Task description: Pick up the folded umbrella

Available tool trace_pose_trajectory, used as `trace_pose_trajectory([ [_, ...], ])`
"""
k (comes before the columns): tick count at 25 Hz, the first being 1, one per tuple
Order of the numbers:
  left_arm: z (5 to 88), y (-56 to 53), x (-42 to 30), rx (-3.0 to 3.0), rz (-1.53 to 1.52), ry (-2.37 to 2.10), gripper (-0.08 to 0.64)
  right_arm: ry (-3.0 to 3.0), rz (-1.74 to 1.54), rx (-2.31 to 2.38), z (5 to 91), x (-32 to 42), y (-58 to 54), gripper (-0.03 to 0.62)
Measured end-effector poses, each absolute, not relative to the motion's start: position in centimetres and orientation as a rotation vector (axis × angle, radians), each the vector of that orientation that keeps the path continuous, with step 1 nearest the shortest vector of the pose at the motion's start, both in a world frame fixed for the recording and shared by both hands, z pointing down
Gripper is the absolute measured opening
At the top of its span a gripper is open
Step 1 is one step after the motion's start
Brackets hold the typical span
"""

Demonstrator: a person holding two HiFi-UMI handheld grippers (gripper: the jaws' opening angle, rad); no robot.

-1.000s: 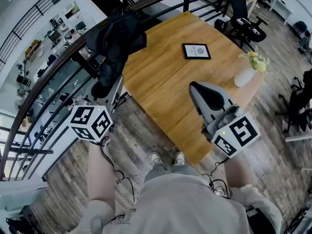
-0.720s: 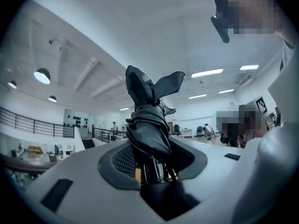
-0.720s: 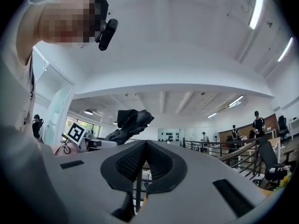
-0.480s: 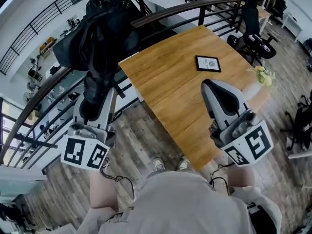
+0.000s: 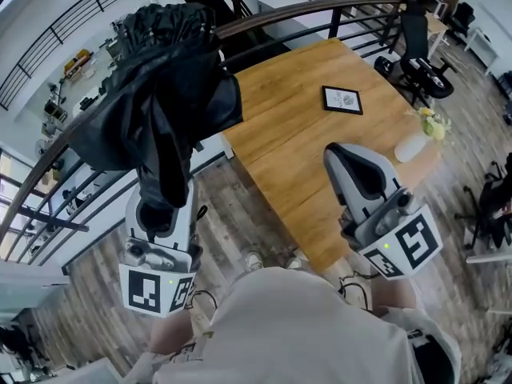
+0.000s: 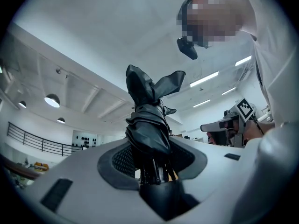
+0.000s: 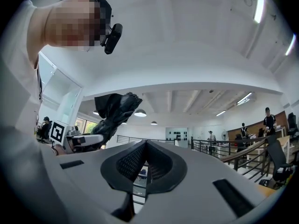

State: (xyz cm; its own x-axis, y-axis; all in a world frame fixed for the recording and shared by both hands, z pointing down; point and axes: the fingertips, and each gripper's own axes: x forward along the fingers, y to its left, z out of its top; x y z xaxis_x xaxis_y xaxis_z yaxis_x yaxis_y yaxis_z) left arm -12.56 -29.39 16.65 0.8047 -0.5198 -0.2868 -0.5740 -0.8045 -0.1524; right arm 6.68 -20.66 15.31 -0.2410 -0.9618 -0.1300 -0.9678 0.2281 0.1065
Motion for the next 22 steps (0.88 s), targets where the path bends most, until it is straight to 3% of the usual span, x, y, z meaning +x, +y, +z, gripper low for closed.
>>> trace_pose_trajectory([
  [22, 21.2, -30.0, -14.0, -2.860, 0.260, 0.869, 0.186, 2.494, 0.201, -1.923, 18.0, 4.4, -21.5, 0.028],
])
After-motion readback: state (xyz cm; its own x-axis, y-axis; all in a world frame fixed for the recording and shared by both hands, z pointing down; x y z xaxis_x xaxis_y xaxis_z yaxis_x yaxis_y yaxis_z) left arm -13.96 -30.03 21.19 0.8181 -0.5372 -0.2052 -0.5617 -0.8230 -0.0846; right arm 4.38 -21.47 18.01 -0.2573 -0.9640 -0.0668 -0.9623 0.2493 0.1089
